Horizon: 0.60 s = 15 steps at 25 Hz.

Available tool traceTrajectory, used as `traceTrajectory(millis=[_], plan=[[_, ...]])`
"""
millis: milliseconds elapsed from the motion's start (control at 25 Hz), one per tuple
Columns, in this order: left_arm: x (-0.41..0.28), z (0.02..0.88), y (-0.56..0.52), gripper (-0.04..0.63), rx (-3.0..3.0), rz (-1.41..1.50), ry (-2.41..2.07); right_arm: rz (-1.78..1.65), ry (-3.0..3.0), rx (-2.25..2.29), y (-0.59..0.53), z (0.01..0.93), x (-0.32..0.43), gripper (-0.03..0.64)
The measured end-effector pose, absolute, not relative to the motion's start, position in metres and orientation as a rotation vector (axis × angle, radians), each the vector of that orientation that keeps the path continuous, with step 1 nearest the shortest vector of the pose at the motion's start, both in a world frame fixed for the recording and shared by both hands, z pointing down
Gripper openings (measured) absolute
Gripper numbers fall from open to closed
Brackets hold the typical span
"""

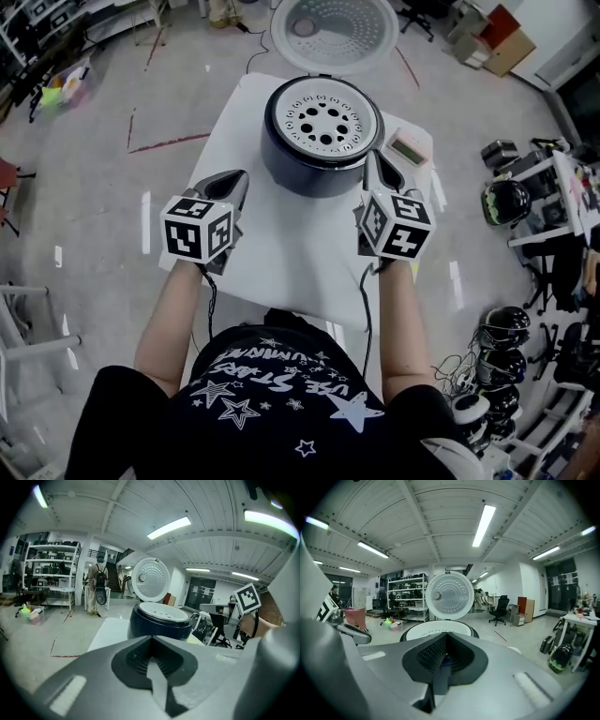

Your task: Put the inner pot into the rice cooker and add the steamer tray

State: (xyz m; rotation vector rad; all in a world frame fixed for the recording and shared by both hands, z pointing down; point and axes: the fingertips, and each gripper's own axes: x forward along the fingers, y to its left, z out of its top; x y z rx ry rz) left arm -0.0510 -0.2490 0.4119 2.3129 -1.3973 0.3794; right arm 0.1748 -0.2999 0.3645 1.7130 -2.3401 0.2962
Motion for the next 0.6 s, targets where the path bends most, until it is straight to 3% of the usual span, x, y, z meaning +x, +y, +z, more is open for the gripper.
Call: traceTrajectory(millis=[600], plan=[[-0.065, 0.430, -0.161, 0.002, 2.339, 0.409, -1.290, 0.277, -2.288, 1.748, -0.197, 0.377, 0.151, 0.028]])
